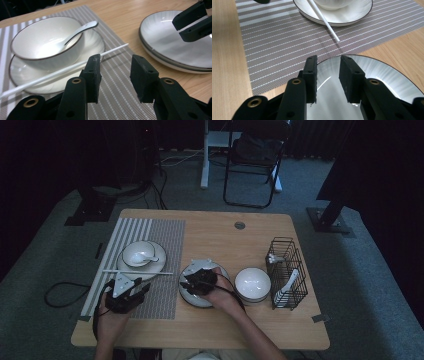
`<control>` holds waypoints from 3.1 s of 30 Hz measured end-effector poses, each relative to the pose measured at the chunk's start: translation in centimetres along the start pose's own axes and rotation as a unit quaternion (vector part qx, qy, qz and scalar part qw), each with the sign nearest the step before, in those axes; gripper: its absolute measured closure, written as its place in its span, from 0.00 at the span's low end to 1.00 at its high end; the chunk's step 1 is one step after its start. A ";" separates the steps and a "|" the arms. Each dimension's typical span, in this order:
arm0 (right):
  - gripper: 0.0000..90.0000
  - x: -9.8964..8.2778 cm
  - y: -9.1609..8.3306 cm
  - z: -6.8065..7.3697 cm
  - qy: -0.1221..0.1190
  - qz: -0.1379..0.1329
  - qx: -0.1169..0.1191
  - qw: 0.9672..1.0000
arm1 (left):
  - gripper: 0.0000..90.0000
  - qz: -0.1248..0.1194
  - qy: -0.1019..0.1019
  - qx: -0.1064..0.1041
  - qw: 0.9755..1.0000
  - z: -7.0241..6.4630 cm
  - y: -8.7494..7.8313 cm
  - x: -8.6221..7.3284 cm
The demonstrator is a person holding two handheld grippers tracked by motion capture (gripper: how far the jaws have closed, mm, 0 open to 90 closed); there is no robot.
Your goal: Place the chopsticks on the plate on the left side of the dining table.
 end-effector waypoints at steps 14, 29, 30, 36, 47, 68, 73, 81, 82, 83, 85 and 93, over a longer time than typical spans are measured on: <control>0.74 -3.0 -2.5 0.7 0.041 -0.030 0.009 0.999 | 0.67 -0.018 0.039 -0.050 0.998 -2.0 1.8 4.2; 0.73 -4.4 -4.1 1.6 0.057 -0.036 0.010 0.998 | 0.67 -0.038 0.080 -0.095 0.992 -4.8 3.7 8.6; 0.73 -4.5 -4.2 1.7 0.057 -0.038 0.009 0.998 | 0.67 -0.040 0.084 -0.100 0.991 -5.1 3.8 9.1; 0.75 -5.3 -4.7 1.9 0.049 -0.032 -0.017 0.998 | 0.66 -0.051 0.097 -0.127 0.986 -6.4 4.6 11.0; 0.76 -6.9 -5.8 1.4 0.062 -0.048 -0.006 0.997 | 0.66 -0.064 0.133 -0.156 0.977 -8.6 5.7 14.4; 0.76 -9.5 -6.9 0.8 0.069 -0.045 -0.042 0.996 | 0.66 -0.074 0.159 -0.210 0.962 -11.5 8.1 19.2; 0.77 -9.6 -7.1 0.7 0.071 -0.050 -0.047 0.995 | 0.65 -0.073 0.163 -0.216 0.960 -11.9 8.5 19.8; 0.75 -10.1 -7.2 0.8 0.080 -0.055 -0.044 0.994 | 0.65 -0.069 0.176 -0.226 0.956 -12.8 9.2 20.6; 0.74 -10.2 -7.3 0.9 0.082 -0.056 -0.043 0.994 | 0.65 -0.069 0.178 -0.226 0.955 -12.9 9.3 20.7; 0.72 -10.3 -7.3 0.9 0.082 -0.056 -0.044 0.994 | 0.65 -0.068 0.179 -0.227 0.955 -13.1 9.4 20.9; 0.69 -10.4 -7.3 0.9 0.085 -0.058 -0.045 0.994 | 0.65 -0.070 0.181 -0.230 0.954 -13.4 9.5 21.1; 0.64 -11.4 -7.3 0.8 0.101 -0.056 -0.050 0.992 | 0.65 -0.075 0.191 -0.236 0.950 -14.5 10.1 22.3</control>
Point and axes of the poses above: each handheld gripper's, and its own axes: y roughly forward along the jaws, x roughly out of its top, z roughly to its left, the point moved 7 cm from there along y, roughly forward along the jaws, and after that the axes turned 8 degrees about y, right-handed, at the moved point
